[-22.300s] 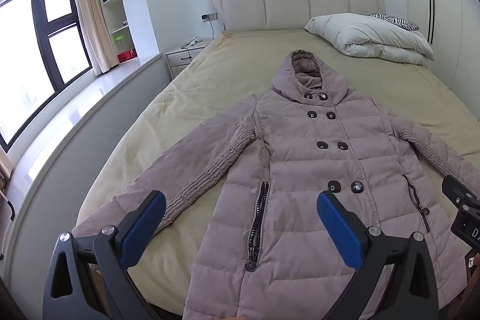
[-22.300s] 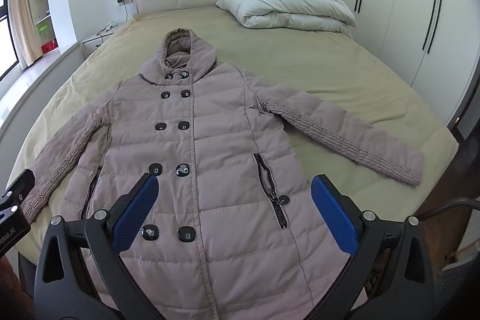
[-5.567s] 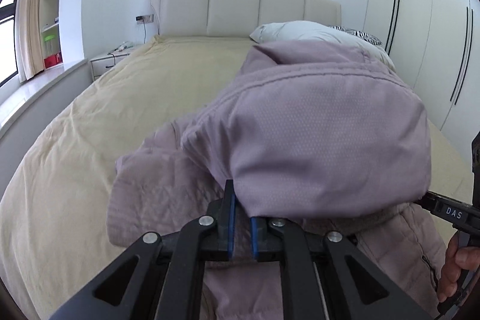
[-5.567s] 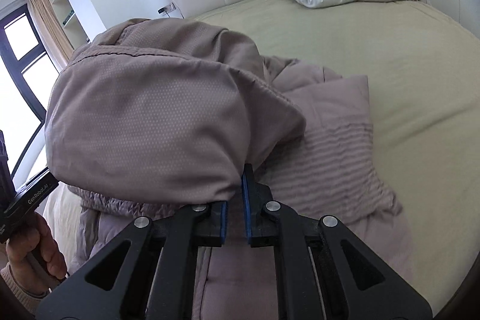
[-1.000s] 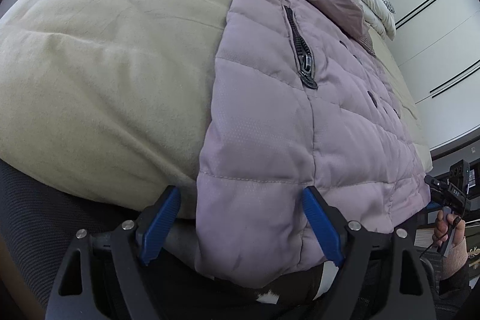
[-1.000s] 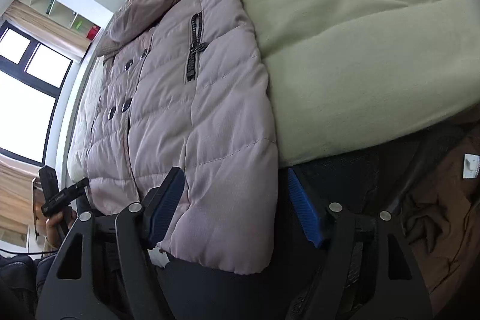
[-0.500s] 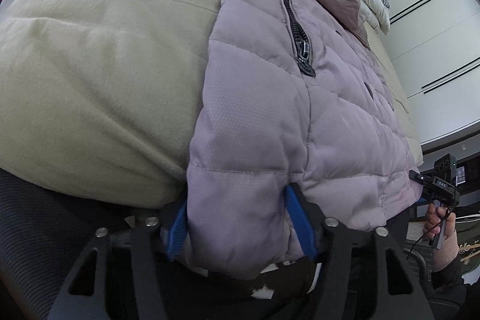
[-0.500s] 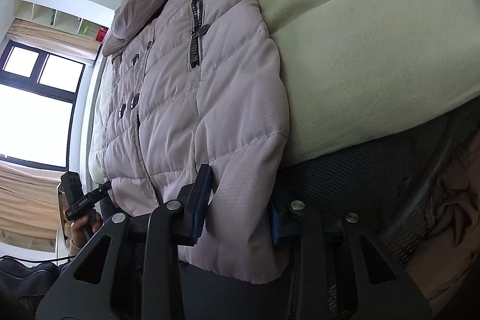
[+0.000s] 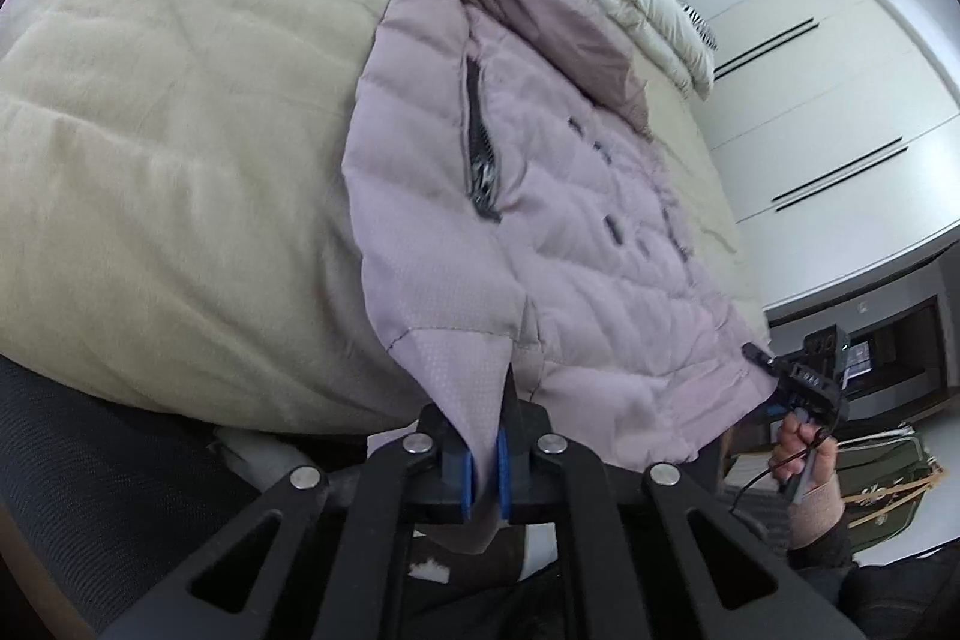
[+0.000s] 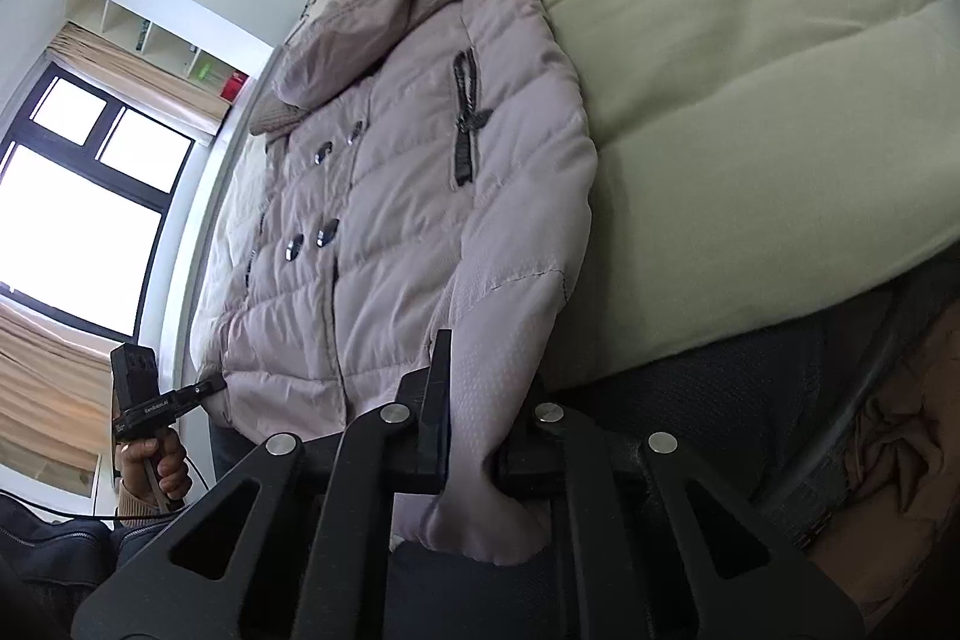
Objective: Fold large clothes
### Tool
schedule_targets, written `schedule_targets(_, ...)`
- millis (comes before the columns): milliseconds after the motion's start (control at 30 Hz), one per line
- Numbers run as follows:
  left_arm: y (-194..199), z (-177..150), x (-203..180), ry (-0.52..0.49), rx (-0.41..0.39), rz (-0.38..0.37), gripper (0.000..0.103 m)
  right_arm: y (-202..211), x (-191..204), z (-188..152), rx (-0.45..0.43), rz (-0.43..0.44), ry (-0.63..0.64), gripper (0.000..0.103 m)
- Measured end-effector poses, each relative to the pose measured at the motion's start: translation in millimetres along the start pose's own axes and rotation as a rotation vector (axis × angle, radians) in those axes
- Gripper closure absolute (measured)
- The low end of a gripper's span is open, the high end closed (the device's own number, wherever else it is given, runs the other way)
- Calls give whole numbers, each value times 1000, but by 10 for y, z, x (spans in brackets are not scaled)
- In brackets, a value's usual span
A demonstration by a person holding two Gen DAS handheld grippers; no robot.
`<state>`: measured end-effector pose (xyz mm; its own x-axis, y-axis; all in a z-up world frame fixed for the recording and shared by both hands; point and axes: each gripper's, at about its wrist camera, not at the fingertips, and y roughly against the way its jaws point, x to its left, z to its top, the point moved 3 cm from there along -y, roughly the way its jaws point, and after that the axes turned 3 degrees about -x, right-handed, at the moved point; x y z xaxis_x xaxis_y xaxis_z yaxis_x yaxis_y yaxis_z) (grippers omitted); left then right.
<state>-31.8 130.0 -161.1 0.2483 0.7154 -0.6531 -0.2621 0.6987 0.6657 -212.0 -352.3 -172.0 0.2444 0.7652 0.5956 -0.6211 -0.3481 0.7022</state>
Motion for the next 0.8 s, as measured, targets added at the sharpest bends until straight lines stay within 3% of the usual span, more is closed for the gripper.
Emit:
schedule_targets(200,337,474,-250,7,-170,-102,96,316,328,433,-159,62,62,95)
schedule_targets(333,384,827,-444,-53,-272,-76,96,432,577,856,-262,80,119,95)
schedule_targets(633,382,1962,-638,-60,-426,-108,96,293,1139,2063,-448,-2,231,95)
schedule_targets(800,271,2717,-717,-61,-480,-70,96,78,1475,2805,-520,-73,276,95)
